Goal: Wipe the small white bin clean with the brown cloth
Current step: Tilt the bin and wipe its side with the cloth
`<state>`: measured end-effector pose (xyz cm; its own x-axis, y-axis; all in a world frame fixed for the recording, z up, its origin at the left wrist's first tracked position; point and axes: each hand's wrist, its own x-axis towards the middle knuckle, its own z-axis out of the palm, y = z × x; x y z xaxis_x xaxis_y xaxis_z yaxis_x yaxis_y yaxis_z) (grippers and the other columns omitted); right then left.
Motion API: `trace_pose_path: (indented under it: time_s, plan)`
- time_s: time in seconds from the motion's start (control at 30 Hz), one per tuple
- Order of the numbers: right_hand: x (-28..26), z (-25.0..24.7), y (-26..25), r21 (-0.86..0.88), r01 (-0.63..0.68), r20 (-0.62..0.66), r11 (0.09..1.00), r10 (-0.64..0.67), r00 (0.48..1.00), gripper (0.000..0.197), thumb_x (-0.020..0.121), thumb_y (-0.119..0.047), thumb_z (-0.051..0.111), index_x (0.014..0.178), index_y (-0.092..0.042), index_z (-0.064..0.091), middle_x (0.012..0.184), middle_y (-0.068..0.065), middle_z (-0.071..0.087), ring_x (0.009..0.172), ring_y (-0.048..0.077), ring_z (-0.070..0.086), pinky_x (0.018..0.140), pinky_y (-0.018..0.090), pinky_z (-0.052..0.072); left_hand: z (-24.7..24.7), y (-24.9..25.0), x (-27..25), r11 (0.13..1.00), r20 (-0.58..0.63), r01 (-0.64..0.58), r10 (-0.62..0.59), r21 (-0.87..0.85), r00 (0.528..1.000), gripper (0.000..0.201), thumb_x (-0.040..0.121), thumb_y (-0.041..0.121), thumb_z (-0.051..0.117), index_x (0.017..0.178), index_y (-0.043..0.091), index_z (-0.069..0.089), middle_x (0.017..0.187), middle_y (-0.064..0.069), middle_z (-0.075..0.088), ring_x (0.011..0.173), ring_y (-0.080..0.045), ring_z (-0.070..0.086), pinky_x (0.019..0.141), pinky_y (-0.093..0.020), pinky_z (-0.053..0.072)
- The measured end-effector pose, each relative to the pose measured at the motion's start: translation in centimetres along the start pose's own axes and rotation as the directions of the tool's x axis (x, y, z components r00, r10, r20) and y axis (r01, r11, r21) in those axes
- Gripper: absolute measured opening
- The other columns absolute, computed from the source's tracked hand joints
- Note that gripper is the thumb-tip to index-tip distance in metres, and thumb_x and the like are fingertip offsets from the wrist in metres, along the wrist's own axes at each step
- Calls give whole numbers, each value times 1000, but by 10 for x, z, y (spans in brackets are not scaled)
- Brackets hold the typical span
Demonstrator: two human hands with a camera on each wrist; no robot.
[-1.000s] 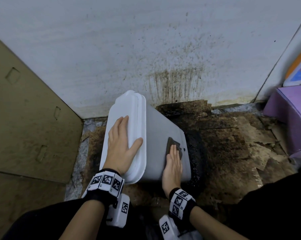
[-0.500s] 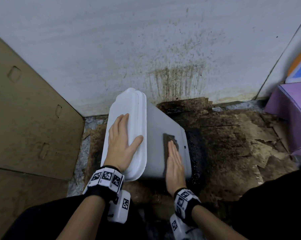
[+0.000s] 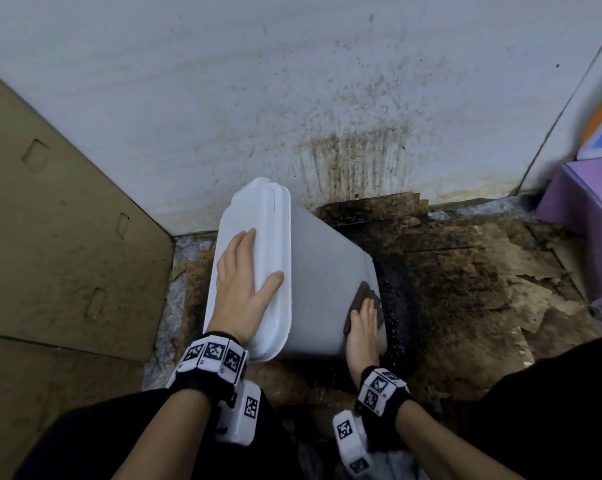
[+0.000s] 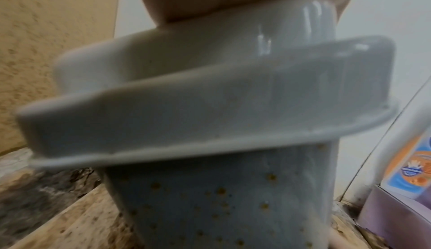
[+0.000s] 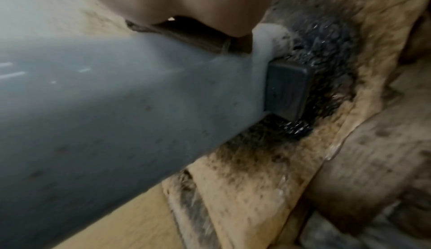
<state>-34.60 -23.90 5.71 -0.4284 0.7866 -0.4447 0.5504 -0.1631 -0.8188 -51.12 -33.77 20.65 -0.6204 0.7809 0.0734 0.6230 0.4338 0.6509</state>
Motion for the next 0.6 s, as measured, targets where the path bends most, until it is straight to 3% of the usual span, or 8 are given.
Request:
trace_pose_path:
  time_s: [0.1, 0.2, 0.27, 0.4, 0.5, 0.6]
  plan:
    - [-25, 10, -31, 10, 83, -42, 997, -82, 996, 53, 109, -17, 22, 159, -10, 5, 167, -2, -1, 155, 11, -2, 120, 25, -4, 1, 2, 0, 1000, -6, -7, 7, 8, 1000, 90, 82, 64, 39, 158, 22, 17, 163, 2, 15, 149, -11, 9, 120, -28, 6]
    - [-57, 26, -63, 81, 259, -67, 962, -254, 965, 57, 104, -39, 15, 158, -26, 4, 161, -23, -2, 149, -8, -2, 116, 13, -6, 2, 2, 1, 1000, 0, -7, 7, 12, 1000, 90, 82, 65, 38, 158, 22, 17, 163, 2, 15, 149, -11, 9, 119, -27, 6]
    - [-70, 34, -71, 99, 368, -74, 924, -362, 929, 60, 99, -47, 12, 156, -33, 7, 157, -31, -2, 145, -18, -4, 114, 9, -7, 3, 2, 1, 1000, -5, -10, 10, 17, 1000, 90, 82, 65, 38, 158, 22, 17, 164, 2, 14, 149, -10, 9, 118, -25, 5]
    - [-67, 28, -60, 68, 460, -102, 885, -452, 886, 60, 102, -48, 16, 158, -29, 20, 164, -19, 15, 150, -7, 8, 120, 17, 3, 2, 1, 0, 1000, -3, -3, 3, -3, 1000, 88, 83, 64, 39, 158, 24, 17, 163, 4, 14, 149, -8, 8, 119, -28, 6]
    - [-56, 18, -40, -13, 532, -56, 846, -532, 845, 58, 104, -44, 15, 159, -25, 18, 166, -13, 17, 152, -1, 11, 122, 20, 6, 3, 2, 0, 1000, -3, -2, 2, -10, 1000, 88, 83, 64, 40, 158, 24, 17, 163, 5, 15, 149, -8, 8, 119, -27, 6]
    - [-35, 7, -11, -60, 489, -22, 870, -491, 871, 60, 104, -47, 12, 160, -27, 13, 167, -15, 11, 152, -1, 7, 123, 23, 6, 2, 4, -1, 1000, -3, 4, -4, -21, 1000, 87, 83, 64, 42, 158, 26, 18, 163, 7, 15, 148, -6, 8, 118, -26, 6]
